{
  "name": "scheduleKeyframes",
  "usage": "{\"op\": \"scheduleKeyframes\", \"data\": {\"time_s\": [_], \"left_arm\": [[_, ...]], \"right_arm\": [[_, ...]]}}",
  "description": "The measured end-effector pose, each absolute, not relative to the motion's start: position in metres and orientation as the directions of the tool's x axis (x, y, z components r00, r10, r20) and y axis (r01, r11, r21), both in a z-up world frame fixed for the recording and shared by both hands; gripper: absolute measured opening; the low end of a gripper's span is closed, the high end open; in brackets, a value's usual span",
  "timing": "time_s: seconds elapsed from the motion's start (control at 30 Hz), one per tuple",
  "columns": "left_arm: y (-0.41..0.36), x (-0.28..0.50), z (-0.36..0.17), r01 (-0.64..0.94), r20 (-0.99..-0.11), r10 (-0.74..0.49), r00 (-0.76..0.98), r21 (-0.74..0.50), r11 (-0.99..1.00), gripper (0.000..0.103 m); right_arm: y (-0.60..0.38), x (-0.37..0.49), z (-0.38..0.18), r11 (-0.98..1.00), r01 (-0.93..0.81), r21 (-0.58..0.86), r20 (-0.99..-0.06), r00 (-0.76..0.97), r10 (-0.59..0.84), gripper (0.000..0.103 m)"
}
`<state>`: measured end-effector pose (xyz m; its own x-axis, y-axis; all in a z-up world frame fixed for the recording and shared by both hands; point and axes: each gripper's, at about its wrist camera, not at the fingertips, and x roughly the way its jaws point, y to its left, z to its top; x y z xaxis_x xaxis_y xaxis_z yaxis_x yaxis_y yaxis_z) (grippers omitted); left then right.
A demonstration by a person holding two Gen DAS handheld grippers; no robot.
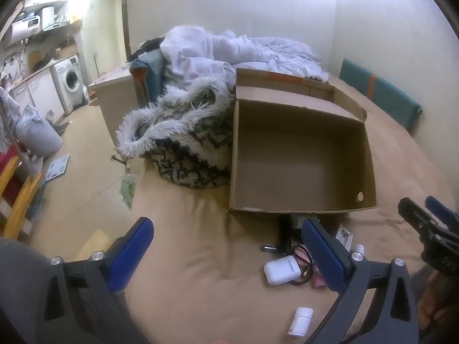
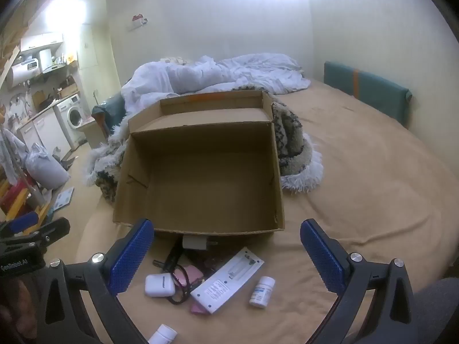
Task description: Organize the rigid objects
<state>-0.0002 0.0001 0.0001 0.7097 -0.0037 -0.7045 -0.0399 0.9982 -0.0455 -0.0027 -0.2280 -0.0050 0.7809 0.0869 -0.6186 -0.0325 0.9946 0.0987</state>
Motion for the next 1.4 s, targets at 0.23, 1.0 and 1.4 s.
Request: {"op": "scheduleKeyframes", "data": {"time_s": [0.23,1.0,1.4], "left_arm": [[-0.0002,-0.0001,0.0001,-0.043,-0.706,0.009,0.708,-0.031,0.999,0.103],[0.0011,0.0,0.0004,-0.044,-0.709,0.011,0.705,-0.028,0.999,0.103],[0.0003,0.0003,0.0001,-0.045,-0.71,0.014,0.704,-0.025,0.999,0.103]], "right_arm": [[-0.2275,-0.0019,-0.0054,0.994,-0.032,0.1,-0.627,0.774,0.088,0.103],[-0.2251,-0.0005,-0.008,0.995,-0.029,0.097,-0.64,0.764,0.085,0.103],[-0.2239,-0.0012,-0.0094,0.995,-0.03,0.09,-0.643,0.762,0.081,0.103]]}}
